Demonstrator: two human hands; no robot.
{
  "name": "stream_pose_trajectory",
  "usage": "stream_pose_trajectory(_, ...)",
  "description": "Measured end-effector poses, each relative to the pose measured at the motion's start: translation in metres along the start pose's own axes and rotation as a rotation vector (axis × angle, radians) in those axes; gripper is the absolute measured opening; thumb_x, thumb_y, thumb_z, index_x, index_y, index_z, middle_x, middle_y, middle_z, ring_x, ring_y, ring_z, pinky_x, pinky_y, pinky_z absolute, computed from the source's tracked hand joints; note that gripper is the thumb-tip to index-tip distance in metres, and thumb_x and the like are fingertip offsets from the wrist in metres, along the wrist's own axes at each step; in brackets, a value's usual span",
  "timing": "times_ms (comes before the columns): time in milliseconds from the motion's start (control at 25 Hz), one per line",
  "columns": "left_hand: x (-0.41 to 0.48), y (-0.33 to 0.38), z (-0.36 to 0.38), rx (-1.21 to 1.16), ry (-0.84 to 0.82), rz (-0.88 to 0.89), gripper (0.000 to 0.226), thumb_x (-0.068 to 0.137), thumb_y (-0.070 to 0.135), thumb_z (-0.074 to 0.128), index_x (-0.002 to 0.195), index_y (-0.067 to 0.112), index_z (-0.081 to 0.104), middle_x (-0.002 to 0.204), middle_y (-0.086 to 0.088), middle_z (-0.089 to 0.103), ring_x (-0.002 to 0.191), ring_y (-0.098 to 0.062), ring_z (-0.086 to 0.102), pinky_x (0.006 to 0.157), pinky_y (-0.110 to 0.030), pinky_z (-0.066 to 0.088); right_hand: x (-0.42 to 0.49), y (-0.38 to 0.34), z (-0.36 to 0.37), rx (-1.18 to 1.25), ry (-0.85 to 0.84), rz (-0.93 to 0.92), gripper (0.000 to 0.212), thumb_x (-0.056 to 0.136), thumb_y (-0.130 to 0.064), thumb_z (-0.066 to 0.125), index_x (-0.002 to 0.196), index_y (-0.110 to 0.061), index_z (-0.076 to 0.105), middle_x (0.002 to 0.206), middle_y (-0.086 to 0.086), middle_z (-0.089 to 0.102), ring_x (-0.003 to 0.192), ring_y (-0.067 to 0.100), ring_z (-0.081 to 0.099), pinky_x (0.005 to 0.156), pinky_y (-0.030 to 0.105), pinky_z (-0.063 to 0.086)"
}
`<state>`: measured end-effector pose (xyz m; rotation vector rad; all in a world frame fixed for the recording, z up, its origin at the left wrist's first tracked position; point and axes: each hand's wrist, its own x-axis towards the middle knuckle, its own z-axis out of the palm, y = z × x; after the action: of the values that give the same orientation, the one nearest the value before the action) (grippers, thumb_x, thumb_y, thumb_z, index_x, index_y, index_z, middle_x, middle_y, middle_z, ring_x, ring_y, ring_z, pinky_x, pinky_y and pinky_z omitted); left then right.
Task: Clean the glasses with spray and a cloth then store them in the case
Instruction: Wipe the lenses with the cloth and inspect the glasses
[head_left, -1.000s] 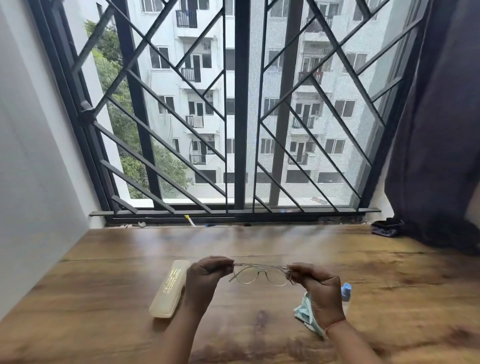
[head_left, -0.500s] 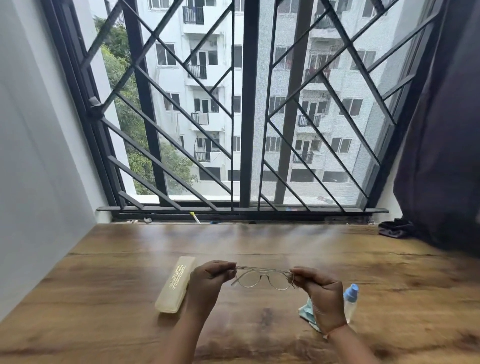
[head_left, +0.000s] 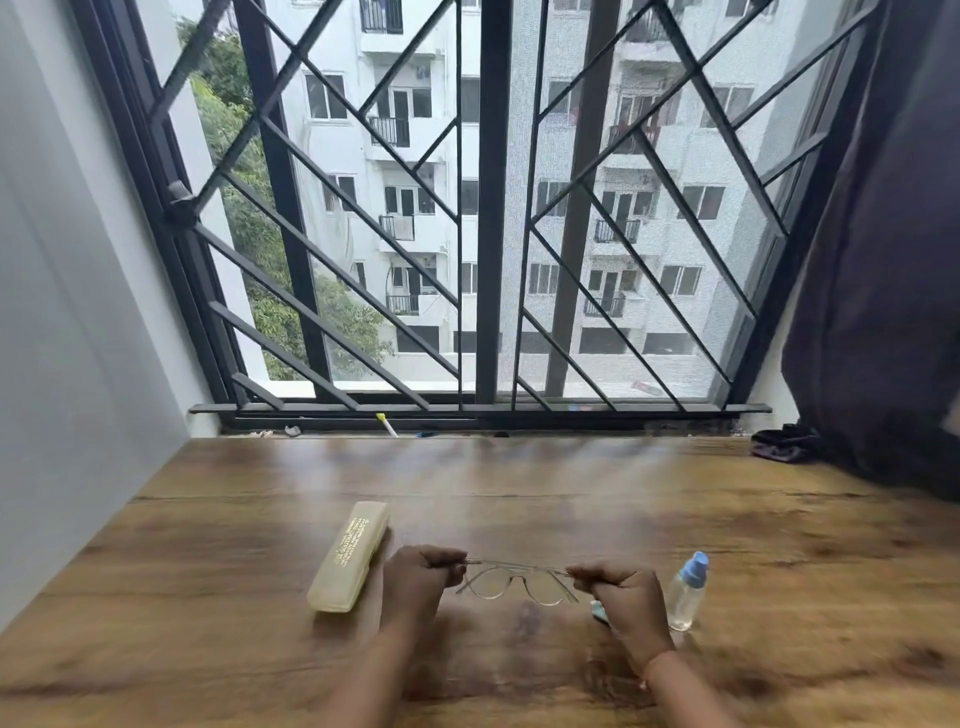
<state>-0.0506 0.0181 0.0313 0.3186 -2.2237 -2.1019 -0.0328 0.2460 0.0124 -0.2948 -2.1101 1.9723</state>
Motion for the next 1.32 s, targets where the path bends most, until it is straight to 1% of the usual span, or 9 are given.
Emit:
stream_pose_trajectory(120,0.004,-0.010,-0.001,0.087,-0.020,-0.014,0.041,0.067,-0.021,0.061,0.064,0.018,0.074,0.052,0.003,0.068,0.049,-0.006,0.062,0.053,-0.012,0.049,-0.001,-0.001,0.000,-0.078,-0.015,0.015,0.046,0.066,0.029,0.056,0.058,-0.014,0.073,0.051,-0.006,0.067,0.052,0.000,0.064,0.054,0.008,0.048)
stream_pose_trajectory(200,0.006,-0.015,-0.002,0.126,-0.038,-0.021,0.045,0.068,-0.020,0.060,0.060,0.023,0.072,0.052,0.004,0.068,0.049,-0.005,0.063,0.051,-0.011,0.047,-0.001,0.001,-0.001,-0.125,-0.032,0.021,0.048,0.066,0.027,0.056,0.057,-0.017,0.072,0.050,-0.007,0.067,0.051,0.000,0.063,0.054,0.008,0.048)
stream_pose_trajectory(360,0.005,-0.020,-0.001,0.191,-0.055,-0.028,0.032,0.068,-0.017,0.063,0.070,0.013,0.075,0.050,0.008,0.066,0.048,0.000,0.061,0.051,-0.011,0.048,-0.002,0.003,-0.002,-0.188,-0.044,0.028,0.052,0.066,0.027,0.052,0.056,-0.020,0.071,0.047,-0.008,0.066,0.049,-0.002,0.062,0.053,0.006,0.047)
stream_pose_trajectory(440,0.004,-0.023,-0.001,0.204,-0.064,-0.047,0.030,0.068,-0.015,0.065,0.070,0.013,0.076,0.051,0.007,0.067,0.050,-0.002,0.062,0.053,-0.016,0.052,-0.004,0.002,-0.003,-0.197,-0.070,0.030,0.053,0.066,0.030,0.049,0.057,-0.018,0.070,0.047,-0.012,0.065,0.049,-0.004,0.062,0.052,0.006,0.046)
stream_pose_trajectory(600,0.010,-0.035,-0.002,0.223,-0.055,-0.045,0.046,0.066,-0.011,0.065,0.051,0.032,0.072,0.059,0.000,0.071,0.059,-0.014,0.065,0.070,-0.034,0.058,-0.005,0.003,-0.003,-0.224,-0.078,0.029,0.056,0.065,0.030,0.049,0.055,-0.021,0.069,0.047,-0.015,0.064,0.050,-0.007,0.061,0.053,0.004,0.045)
stream_pose_trajectory(760,0.011,-0.037,-0.002,0.249,-0.059,-0.034,0.046,0.066,-0.008,0.067,0.051,0.036,0.072,0.061,-0.001,0.072,0.060,-0.014,0.066,0.072,-0.032,0.057,-0.005,0.004,-0.003,-0.305,-0.091,0.010,0.058,0.065,0.027,0.048,0.054,-0.026,0.068,0.043,-0.020,0.060,0.053,-0.012,0.059,0.055,0.001,0.042)
stream_pose_trajectory(880,0.010,-0.036,-0.003,0.284,-0.055,-0.028,0.047,0.066,-0.006,0.069,0.050,0.038,0.070,0.060,0.001,0.071,0.057,-0.009,0.065,0.069,-0.025,0.056,-0.004,0.007,-0.003,-0.336,-0.090,0.008,0.059,0.064,0.025,0.050,0.053,-0.030,0.067,0.044,-0.021,0.060,0.055,-0.012,0.060,0.055,0.002,0.043)
stream_pose_trajectory(1040,0.009,-0.037,-0.004,0.313,-0.059,-0.007,0.048,0.065,-0.004,0.071,0.047,0.040,0.067,0.066,0.001,0.073,0.059,-0.007,0.065,0.069,-0.023,0.055,-0.002,0.010,-0.004,-0.353,-0.083,0.010,0.060,0.063,0.024,0.052,0.051,-0.033,0.066,0.045,-0.022,0.061,0.056,-0.011,0.060,0.057,0.002,0.044)
stream_pose_trajectory(1320,0.007,-0.035,-0.004,0.341,-0.054,-0.011,0.048,0.065,-0.004,0.071,0.048,0.041,0.067,0.066,0.002,0.073,0.059,-0.004,0.065,0.068,-0.020,0.054,-0.002,0.013,-0.004,-0.367,-0.079,0.005,0.059,0.063,0.023,0.054,0.052,-0.033,0.067,0.046,-0.019,0.062,0.054,-0.010,0.060,0.054,0.004,0.045)
